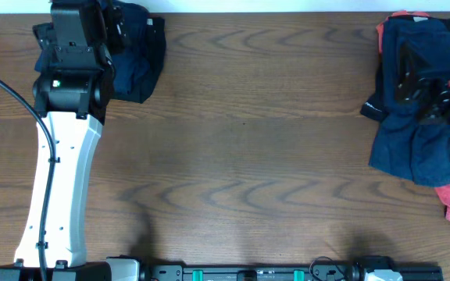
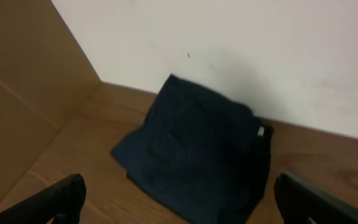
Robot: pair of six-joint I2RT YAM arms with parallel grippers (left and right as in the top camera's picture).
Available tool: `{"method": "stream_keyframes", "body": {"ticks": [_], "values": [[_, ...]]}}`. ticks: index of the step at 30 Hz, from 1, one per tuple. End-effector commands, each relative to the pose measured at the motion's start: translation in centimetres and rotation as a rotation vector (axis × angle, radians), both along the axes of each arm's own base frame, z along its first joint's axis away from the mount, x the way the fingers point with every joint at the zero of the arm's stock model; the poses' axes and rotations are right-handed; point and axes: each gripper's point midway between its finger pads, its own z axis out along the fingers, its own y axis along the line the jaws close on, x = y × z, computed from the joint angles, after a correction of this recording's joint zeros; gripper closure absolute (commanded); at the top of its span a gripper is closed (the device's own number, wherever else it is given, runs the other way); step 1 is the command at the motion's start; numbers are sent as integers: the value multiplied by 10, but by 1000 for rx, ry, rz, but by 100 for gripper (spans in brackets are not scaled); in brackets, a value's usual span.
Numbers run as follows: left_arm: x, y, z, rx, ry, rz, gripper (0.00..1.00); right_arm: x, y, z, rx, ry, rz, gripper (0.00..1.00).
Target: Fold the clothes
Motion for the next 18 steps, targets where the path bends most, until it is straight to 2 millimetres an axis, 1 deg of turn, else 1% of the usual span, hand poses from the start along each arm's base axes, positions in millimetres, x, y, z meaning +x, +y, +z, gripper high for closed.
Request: {"method": "stream_keyframes", "body": {"ticks": [1,4,5,8,11,14,18], "values": [[-3,2,1,10,7,3,2,3,-8,-47,-14,4,-42,1],[-3,2,1,10,7,3,2,7,-7,-85,-10,-50,-34,1],[-3,2,1,10,7,3,2,8,-4,-102,-9,-72,-20,1],[-3,2,1,10,7,3,2,6,2,-140,-4,-120,18,1],[-3,2,1,10,7,3,2,-4,8,-178,-2,-157,52,1],[-3,2,1,10,7,3,2,-18,12,-211,3,-168,67,1],[-3,2,1,10,7,3,2,-35,13,-245,46,-175,71,1]]}}
